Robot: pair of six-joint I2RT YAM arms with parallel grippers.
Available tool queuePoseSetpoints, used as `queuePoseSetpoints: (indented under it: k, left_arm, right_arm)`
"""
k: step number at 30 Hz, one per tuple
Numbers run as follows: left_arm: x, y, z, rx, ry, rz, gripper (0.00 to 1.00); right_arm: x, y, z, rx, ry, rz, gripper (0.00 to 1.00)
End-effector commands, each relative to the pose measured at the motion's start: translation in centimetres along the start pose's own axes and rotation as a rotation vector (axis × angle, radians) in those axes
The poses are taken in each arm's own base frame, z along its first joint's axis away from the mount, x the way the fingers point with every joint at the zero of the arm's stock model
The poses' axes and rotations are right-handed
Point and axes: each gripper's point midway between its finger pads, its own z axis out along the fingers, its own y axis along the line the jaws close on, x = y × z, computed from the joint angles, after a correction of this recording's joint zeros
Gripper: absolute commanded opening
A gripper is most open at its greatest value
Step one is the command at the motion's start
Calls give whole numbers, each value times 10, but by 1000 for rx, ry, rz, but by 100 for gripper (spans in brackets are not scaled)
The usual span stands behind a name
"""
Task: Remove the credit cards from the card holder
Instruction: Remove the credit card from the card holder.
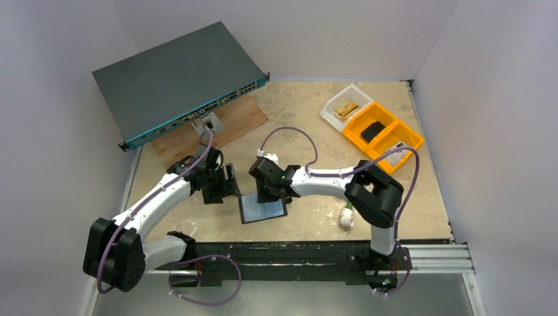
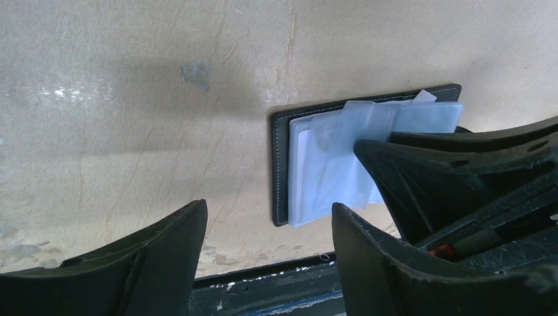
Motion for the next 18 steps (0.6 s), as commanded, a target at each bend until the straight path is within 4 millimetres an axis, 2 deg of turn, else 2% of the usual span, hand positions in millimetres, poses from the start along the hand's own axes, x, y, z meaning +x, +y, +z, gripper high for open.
queuePoseSetpoints:
  k: [1, 7, 12, 18]
  left_arm:
    - [0, -9, 3, 53, 10, -8, 68]
    - [6, -20, 6, 121, 47, 8, 61]
    - [12, -35, 8, 172, 81, 48, 51]
    - [20, -46, 19, 180, 109, 74, 31]
  right_arm:
    - [20, -9, 9, -8, 63, 24, 14]
    - [22, -22, 13, -33, 87, 81, 1]
    - [27, -26, 18, -60, 110, 107, 0]
    - [29, -33, 21, -84, 124, 143, 0]
